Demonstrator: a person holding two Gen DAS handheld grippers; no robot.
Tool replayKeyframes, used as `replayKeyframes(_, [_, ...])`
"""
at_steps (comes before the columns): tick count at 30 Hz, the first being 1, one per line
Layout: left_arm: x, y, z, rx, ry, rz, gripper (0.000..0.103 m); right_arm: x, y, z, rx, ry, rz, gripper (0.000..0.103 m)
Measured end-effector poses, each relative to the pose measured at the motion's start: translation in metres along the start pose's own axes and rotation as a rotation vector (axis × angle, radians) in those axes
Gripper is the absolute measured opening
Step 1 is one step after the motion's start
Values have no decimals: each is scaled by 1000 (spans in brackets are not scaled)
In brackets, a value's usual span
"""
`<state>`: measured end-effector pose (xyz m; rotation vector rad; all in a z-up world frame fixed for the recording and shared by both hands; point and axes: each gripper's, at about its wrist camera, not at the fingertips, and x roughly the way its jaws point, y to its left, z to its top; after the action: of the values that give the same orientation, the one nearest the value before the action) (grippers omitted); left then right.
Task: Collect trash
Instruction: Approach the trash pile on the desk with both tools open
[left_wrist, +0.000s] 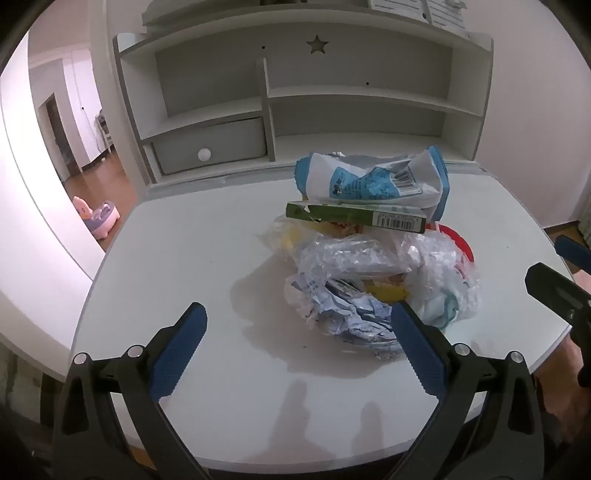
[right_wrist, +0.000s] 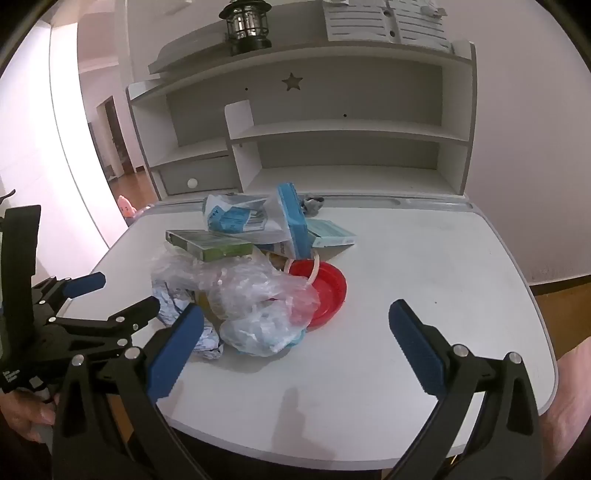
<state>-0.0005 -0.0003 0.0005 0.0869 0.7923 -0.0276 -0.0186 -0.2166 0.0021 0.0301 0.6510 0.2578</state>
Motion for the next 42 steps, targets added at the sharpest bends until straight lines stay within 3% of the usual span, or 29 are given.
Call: replayKeyframes(42, [0,2,1,4,-7,1,97,-5,6,2,-5,-11,7,97])
